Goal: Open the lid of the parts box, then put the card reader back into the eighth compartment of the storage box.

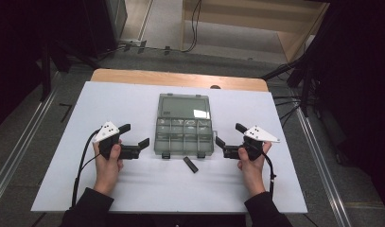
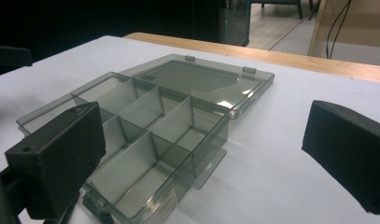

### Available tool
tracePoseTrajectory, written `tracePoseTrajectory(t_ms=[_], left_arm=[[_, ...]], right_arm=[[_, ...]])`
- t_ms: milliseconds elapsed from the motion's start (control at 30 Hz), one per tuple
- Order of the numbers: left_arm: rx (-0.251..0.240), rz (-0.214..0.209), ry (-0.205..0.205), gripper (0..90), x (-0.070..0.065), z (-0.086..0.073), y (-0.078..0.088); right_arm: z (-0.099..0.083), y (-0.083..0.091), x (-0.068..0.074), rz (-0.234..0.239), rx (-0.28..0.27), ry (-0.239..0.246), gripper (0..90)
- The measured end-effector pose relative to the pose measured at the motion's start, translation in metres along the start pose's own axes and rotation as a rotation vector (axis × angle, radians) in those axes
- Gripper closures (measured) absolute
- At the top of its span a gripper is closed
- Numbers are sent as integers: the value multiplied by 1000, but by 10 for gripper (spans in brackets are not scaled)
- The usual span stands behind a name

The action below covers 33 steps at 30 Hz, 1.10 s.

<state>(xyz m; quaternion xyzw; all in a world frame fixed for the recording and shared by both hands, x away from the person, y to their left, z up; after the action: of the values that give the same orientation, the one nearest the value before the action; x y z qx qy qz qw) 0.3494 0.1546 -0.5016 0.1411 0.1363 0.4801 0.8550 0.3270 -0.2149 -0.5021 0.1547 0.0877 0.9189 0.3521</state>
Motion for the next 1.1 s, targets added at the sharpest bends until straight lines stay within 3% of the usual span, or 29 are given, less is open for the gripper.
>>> tracePoseTrajectory(t_ms=[333,633,1100], left_arm=[[-9,2,-52,0,3,-9,24],[-44,-6,-36,0,8,-11,47],[-65,21,-37,0,23,-18,76]], right_arm=[[-8,0,16,53,39,31,0],[-5,-6,32,92,60,81,0],[-2,-6,39,104,86,89,0]])
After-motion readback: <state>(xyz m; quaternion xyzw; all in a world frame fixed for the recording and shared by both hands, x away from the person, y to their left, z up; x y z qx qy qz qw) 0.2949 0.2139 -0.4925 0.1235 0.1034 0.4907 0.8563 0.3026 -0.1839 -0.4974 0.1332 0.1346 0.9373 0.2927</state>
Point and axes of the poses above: each handheld gripper's, and its own axes: y roughly backward along the jaws, z roughly out of its top, x roughly to its left, the point moved 5 cm from there along -y, roughly forward along the jaws, and after that the axes turned 15 degrees about z, right-handed, at the moved point
